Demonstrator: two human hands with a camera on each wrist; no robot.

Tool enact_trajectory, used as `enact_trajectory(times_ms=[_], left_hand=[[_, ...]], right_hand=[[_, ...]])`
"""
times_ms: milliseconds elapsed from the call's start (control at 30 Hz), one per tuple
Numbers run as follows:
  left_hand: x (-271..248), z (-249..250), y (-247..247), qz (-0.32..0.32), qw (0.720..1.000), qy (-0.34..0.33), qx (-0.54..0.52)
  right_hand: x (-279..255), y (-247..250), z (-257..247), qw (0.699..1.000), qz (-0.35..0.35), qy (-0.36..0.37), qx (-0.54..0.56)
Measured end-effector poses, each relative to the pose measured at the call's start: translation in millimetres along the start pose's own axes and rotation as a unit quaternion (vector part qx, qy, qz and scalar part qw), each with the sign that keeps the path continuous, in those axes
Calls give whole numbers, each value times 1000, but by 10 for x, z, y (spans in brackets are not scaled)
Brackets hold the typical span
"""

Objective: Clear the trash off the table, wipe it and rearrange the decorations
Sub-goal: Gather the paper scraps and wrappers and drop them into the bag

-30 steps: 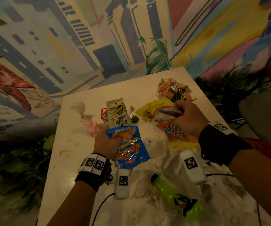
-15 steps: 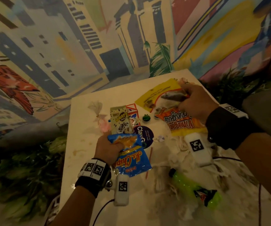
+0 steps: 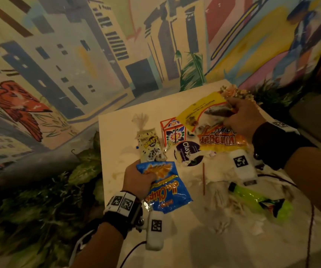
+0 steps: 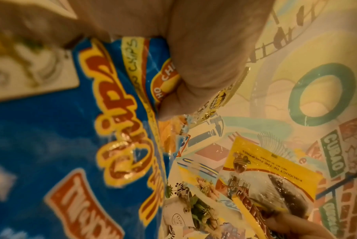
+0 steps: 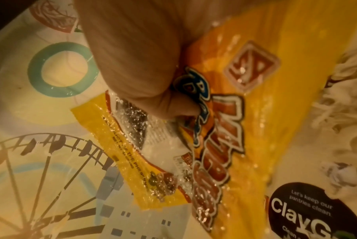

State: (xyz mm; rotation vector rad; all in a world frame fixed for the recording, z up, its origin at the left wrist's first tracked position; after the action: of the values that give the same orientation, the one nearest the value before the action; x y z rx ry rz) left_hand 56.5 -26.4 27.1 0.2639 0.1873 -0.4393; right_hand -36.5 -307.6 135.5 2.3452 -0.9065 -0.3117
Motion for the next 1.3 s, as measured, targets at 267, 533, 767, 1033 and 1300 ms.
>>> enact_trajectory(times_ms=[267, 533, 767, 1033, 1300], left_hand=[[-148, -71, -10, 3, 1000, 5, -17], [-236, -160, 74, 33, 998, 21, -54], [-182, -287, 501, 64, 991, 48, -106], [-156, -650, 1462, 49, 994, 41, -92], [-394, -1157, 3152, 41, 998, 36, -4]], right_hand=[[57, -172, 27, 1000, -2, -11, 7], [108, -180, 54, 998, -5, -57, -29], [-19, -389, 109, 994, 14, -111, 19], [-603, -1254, -458, 990, 21, -125, 65], [-1489, -2693, -1166, 983, 8, -139, 117]])
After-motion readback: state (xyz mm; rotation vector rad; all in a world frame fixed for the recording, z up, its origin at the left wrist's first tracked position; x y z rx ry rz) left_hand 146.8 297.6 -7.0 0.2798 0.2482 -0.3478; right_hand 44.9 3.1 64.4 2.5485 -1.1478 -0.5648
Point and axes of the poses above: each hand's wrist, its own x-axis towards the middle knuckle, its own y-axis out of the back of the hand, z = x × y, the point moved 4 cm from there along x, towards the middle knuckle, and after that the axes turned 1 degree about -y, right-handed, at the moved point
